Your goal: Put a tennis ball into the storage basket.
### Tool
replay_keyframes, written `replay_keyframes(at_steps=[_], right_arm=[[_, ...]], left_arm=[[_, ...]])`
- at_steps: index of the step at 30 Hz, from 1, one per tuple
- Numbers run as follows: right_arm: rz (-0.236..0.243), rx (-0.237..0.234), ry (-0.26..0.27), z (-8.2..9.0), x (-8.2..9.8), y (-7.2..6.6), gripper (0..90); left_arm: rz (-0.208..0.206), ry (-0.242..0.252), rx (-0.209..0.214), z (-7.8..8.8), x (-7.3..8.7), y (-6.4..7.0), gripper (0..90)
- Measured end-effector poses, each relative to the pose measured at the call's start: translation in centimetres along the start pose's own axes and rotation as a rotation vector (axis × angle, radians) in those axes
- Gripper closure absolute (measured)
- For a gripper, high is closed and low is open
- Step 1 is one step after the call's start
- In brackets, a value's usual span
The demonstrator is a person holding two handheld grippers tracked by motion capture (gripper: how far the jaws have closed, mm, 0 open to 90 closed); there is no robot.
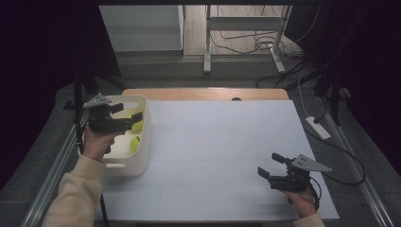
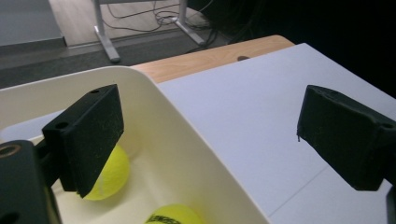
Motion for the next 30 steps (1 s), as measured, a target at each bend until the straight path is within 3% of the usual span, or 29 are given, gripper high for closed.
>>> replay_keyframes(at_steps=[13,30], right_arm=[[0.017,-0.008,-0.018,-0.5,0.0,-0.1,12.3],[0.022,0.002,-0.028,-0.5,0.1,-0.3,12.3]], left_arm=[[-0.072,0.057,0.078,0.4,0.6,3.6,7.7],[-0.155,0.062,0.149,0.1,1.6,7.5,8.6]])
Point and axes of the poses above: each handheld gripper's, and its own axes: z roughly backward along the jaws, x roughly out of its underside, y roughly to its right, the point moved 5 cm from there along -z, roughly forward along the jaws, and after that the axes turned 14 degrees about -y, right-handed, at the moved point
